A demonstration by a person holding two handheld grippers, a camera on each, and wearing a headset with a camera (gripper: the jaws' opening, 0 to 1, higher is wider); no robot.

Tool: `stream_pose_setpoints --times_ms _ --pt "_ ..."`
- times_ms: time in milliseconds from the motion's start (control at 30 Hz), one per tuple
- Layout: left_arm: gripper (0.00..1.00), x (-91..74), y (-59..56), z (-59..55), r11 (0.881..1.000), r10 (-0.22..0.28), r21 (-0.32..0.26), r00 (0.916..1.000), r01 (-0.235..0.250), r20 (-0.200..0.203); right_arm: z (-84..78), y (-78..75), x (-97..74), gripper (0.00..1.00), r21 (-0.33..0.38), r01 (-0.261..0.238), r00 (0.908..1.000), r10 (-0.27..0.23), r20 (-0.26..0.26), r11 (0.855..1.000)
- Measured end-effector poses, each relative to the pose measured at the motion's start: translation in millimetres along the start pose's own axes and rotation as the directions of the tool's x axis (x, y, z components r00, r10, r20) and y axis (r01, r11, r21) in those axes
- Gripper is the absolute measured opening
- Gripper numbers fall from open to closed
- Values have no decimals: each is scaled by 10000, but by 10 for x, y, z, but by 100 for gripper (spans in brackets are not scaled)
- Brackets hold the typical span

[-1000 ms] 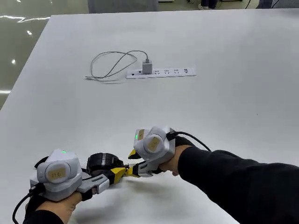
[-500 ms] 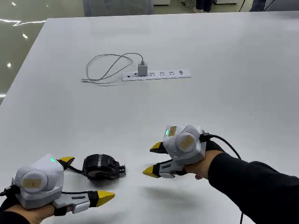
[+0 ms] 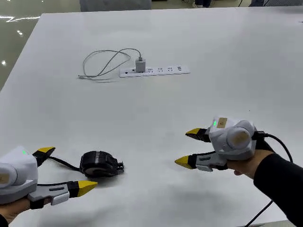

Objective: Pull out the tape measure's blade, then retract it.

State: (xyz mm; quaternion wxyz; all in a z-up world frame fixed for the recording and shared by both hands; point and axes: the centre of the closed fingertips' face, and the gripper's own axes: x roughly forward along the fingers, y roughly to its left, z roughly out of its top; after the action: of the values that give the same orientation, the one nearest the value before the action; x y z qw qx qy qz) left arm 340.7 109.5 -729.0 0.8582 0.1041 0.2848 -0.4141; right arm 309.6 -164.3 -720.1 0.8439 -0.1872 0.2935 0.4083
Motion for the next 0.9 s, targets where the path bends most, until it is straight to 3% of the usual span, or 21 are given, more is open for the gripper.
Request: stream_pose_setpoints --times_ms 133,233,367,500,633,733,900 --pt "99 -48 28 -35 9993 108 351 9999 -106 -52 -131 -43 -101 53 587 93 9999 -88 -92 9982" --pt "99 -81 22 -107 9995 -147 -296 9999 148 36 -212 -101 -185 56 816 287 9995 -297 100 9962" --pt "99 -138 65 -208 9996 -15 -275 9999 12 -100 -352 -148 -297 63 1077 411 9991 -423 94 9933" --pt "99 -203 111 -210 9998 194 -68 9998 -194 -41 -521 -187 -419 67 1556 572 9983 -581 14 9862" --pt "99 -245 161 -201 9988 389 310 9992 -391 87 -684 -187 -531 70 1597 825 9965 -790 -278 9837" --pt "99 -263 187 -206 9992 389 56 9992 -389 -27 -748 -180 -591 75 1557 909 9958 -878 -269 9836" --pt "99 -290 186 -185 9985 434 336 9991 -434 0 -820 -177 -670 85 1736 996 9950 -989 -124 9798"
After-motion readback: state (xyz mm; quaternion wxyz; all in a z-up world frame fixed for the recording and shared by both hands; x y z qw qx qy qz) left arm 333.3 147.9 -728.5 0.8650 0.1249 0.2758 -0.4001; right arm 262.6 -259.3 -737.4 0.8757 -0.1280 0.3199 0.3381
